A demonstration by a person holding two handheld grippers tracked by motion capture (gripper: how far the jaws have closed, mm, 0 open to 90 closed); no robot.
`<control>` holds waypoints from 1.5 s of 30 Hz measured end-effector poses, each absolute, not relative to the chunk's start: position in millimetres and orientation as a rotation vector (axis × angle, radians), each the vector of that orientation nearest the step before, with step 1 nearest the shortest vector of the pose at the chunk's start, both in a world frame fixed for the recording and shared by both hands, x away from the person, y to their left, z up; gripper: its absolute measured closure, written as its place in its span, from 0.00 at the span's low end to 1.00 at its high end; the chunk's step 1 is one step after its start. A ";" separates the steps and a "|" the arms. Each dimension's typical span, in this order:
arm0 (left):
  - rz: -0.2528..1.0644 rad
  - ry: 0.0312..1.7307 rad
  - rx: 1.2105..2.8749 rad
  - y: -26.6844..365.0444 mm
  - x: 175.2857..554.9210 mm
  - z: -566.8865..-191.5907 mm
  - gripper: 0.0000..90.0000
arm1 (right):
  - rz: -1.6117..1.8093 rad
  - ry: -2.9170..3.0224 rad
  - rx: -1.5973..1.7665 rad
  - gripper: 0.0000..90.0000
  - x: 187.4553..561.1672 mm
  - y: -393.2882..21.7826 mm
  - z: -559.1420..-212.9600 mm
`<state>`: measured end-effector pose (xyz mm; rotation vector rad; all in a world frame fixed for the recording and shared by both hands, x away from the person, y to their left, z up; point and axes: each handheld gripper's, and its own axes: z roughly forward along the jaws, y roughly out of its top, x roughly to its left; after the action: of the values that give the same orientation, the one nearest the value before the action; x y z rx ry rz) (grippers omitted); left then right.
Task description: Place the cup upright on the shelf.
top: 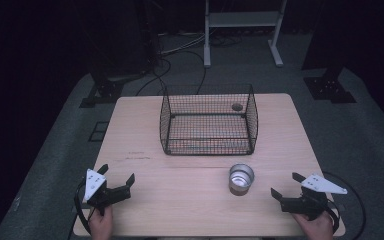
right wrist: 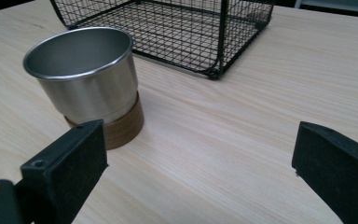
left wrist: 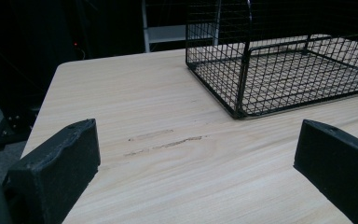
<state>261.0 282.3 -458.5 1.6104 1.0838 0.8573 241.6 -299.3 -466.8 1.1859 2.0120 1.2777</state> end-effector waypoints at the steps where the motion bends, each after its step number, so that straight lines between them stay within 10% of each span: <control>1: 0.858 1.082 1.612 281.9 260.9 -458.4 0.00 | 1.283 2.025 1.186 0.02 241.2 -298.0 -466.8; 45: 0.856 1.085 1.606 283.2 260.9 -458.2 0.00 | 1.329 2.186 1.055 0.01 260.8 -221.7 -463.6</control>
<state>260.9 283.2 -458.2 1.6063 1.0847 0.8559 260.8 -221.7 -463.6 1.0546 2.1864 1.3295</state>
